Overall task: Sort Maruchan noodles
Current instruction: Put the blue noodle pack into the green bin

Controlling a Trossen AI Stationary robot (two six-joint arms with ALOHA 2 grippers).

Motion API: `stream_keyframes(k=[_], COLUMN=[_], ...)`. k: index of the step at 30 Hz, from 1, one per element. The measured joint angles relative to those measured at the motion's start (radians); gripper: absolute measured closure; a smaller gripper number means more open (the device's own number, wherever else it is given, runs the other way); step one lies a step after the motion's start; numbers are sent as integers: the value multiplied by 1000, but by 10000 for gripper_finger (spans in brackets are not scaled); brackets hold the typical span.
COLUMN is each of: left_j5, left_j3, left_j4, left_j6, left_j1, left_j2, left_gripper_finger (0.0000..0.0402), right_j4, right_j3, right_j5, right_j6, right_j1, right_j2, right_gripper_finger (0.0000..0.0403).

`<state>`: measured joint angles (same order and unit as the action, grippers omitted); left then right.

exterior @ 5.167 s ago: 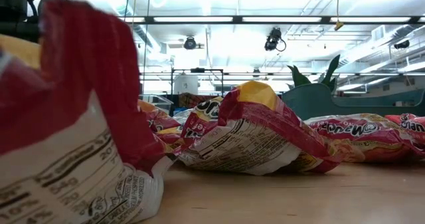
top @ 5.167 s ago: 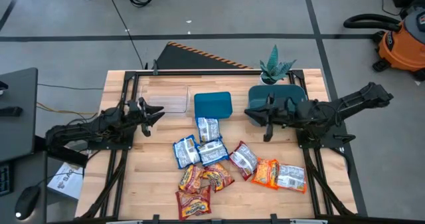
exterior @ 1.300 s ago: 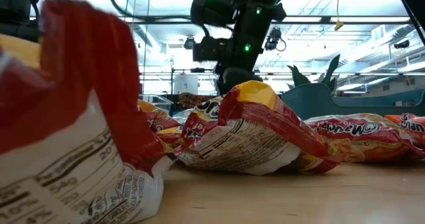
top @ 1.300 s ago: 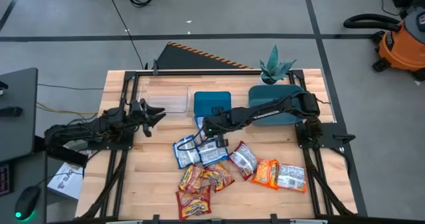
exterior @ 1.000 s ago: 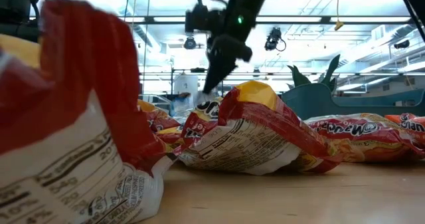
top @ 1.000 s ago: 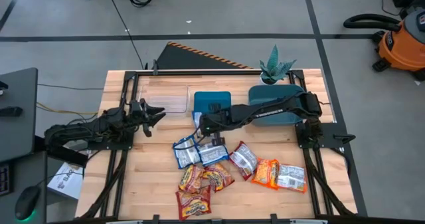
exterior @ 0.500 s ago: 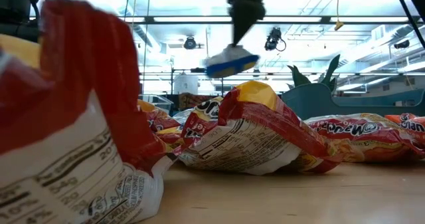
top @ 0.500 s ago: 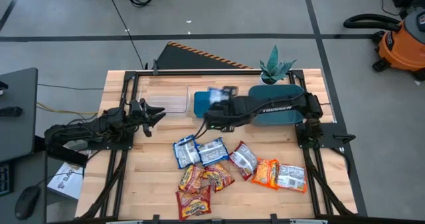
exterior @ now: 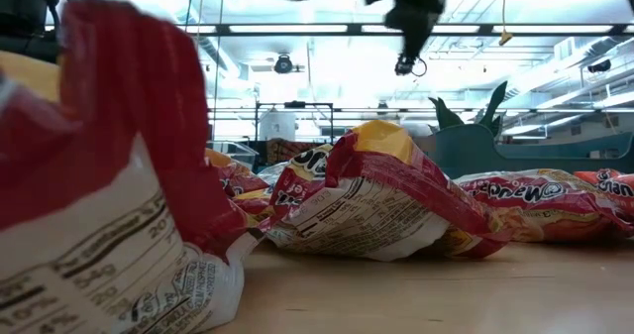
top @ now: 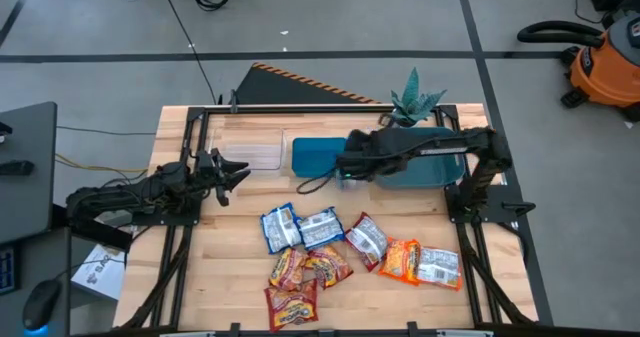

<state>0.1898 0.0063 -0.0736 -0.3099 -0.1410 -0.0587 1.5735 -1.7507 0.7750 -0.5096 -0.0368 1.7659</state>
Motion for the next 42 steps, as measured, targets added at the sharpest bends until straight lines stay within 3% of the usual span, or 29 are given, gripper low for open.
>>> stream_keyframes(k=[8, 11, 15, 19, 23, 33, 42], left_j5=[0, 0, 25, 53, 68, 87, 72], left_j3=[0, 0, 0, 0, 0, 0, 0], left_j4=[0, -3, -4, -6, -12, -10, 1], left_j6=[-1, -1, 4, 9, 34, 34, 21], left_j1=[0, 0, 0, 0, 0, 0, 0], left_j2=[-1, 0, 0, 0, 0, 0, 0], left_gripper_finger=[260, 260, 260, 260, 260, 260, 260], right_j4=[-26, -204, -514, -779, -902, -926, -934], right_j3=[248, 359, 488, 548, 527, 330, 332], right_j5=[-41, -127, -227, -238, -352, -390, -593], right_j6=[-163, -137, 44, 146, 230, 422, 388], right_j1=[1, -5, -23, -15, 26, 116, 209], right_j2=[-245, -315, -349, -306, -183, 73, 115], right_gripper_finger=[398, 391, 362, 332, 308, 264, 257])
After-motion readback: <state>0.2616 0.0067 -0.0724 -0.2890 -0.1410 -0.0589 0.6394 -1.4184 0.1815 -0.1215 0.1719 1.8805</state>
